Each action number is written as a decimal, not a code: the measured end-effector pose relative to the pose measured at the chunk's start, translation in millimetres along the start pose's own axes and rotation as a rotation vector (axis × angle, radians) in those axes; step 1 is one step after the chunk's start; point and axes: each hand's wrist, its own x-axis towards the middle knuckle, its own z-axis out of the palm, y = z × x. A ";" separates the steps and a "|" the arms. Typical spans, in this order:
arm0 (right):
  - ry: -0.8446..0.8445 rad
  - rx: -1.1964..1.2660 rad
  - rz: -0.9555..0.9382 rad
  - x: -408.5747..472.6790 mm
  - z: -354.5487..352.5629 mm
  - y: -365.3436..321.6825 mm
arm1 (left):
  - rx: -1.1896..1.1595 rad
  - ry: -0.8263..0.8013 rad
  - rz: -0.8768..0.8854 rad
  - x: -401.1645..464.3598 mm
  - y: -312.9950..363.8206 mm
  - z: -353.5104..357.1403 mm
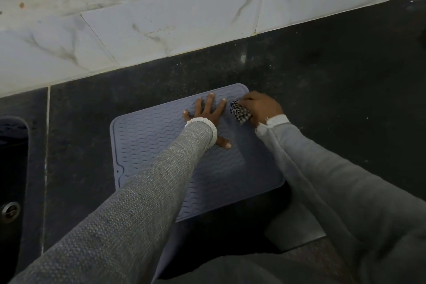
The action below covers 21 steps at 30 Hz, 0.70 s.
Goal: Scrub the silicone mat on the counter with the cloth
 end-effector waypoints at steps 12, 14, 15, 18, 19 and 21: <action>0.124 0.033 -0.031 -93.2 39.6 12.6 | -0.011 -0.022 0.017 -2.4 0.4 -3.0; 0.124 0.035 -0.008 -91.1 39.2 11.5 | 0.004 -0.009 0.016 -5.9 1.8 -2.0; 0.126 0.035 -0.005 -90.1 38.6 11.1 | 0.023 0.010 0.020 -8.4 2.9 -1.0; 0.089 0.041 -0.001 -88.7 37.0 9.8 | 0.103 0.125 0.061 -20.7 10.4 4.5; 0.054 0.028 0.009 -88.4 35.7 9.0 | 0.135 0.172 0.081 -27.5 15.0 7.3; -0.026 -0.015 0.032 -86.0 31.9 9.7 | 0.173 0.228 0.107 -43.1 26.3 16.2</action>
